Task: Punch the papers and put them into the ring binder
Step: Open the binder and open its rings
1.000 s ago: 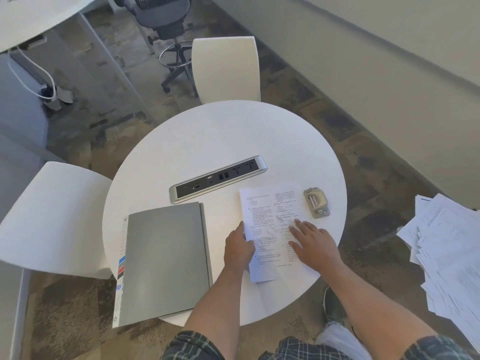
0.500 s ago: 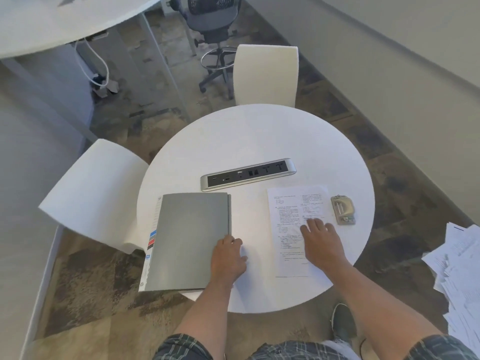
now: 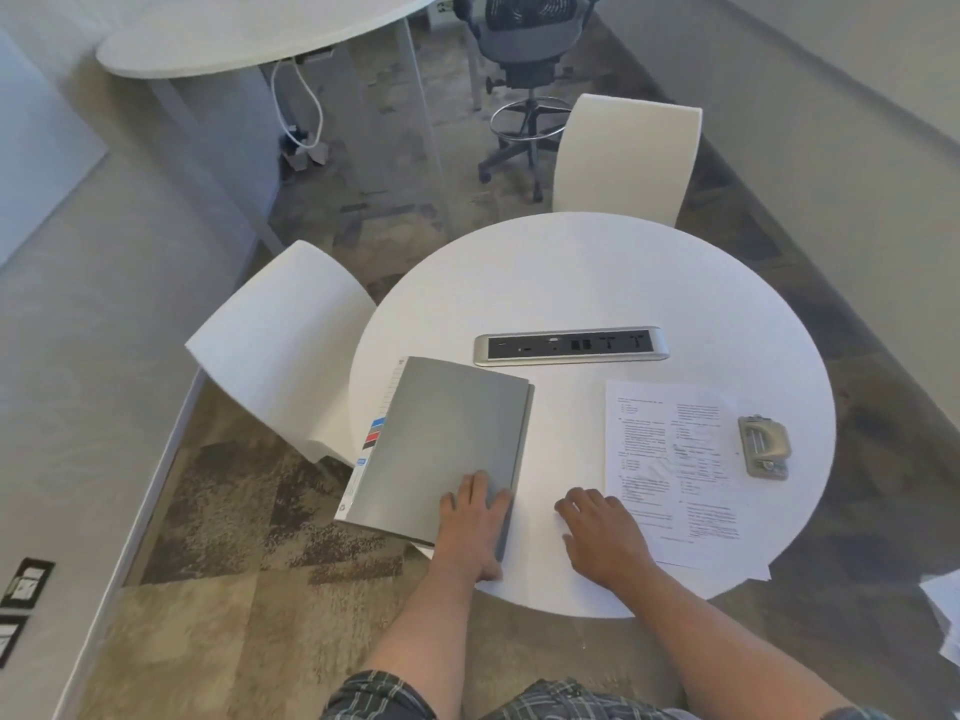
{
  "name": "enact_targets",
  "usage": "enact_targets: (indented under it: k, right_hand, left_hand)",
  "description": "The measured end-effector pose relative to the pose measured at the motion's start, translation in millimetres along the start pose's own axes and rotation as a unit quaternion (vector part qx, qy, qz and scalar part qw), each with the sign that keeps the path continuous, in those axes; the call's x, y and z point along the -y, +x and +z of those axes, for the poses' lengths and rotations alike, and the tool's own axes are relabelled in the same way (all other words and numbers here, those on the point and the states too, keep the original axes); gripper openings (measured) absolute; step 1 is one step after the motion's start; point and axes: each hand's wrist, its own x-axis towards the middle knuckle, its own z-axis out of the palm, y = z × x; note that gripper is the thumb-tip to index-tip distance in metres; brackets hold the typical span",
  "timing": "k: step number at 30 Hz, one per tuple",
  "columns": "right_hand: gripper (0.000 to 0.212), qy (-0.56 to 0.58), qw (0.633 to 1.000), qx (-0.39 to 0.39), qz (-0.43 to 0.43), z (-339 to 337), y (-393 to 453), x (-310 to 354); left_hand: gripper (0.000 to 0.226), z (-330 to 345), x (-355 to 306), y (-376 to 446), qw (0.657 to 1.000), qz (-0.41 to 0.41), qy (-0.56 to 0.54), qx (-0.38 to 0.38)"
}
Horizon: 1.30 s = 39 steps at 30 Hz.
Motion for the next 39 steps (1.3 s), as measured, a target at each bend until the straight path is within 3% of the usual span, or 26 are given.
enact_targets:
  k: [7, 14, 22, 27, 35, 39]
  right_hand:
    - [0.042, -0.015, 1.0, 0.015, -0.012, -1.8, -3.4, -3.4]
    - [0.04, -0.005, 1.0, 0.024, 0.011, 0.2, -15.9, -13.6]
    - [0.05, 0.026, 0.999, 0.027, 0.016, -3.4, -20.2, -15.2]
    - [0.067, 0.051, 0.998, 0.03, -0.023, -8.4, -16.7, -6.1]
    - [0.079, 0.032, 0.996, 0.057, -0.06, -16.5, -9.9, 3.3]
    - [0.094, 0.016, 0.996, 0.067, -0.055, -16.5, -10.5, -0.8]
  left_hand:
    - [0.083, 3.3, -0.2, -5.0, 1.0, 0.015, 0.004, 0.005]
    - [0.092, -4.9, -1.0, -4.5, 0.998, 0.016, 0.058, -0.003]
    - [0.091, -16.5, -13.9, -7.0, 0.999, 0.031, -0.013, -0.012]
    - [0.049, -37.9, -18.8, -9.6, 0.993, 0.061, -0.096, -0.022]
    - [0.023, -57.6, -35.6, -19.0, 0.952, 0.107, -0.227, -0.173]
    - [0.018, -67.6, -38.5, -18.8, 0.907, 0.077, -0.322, -0.261]
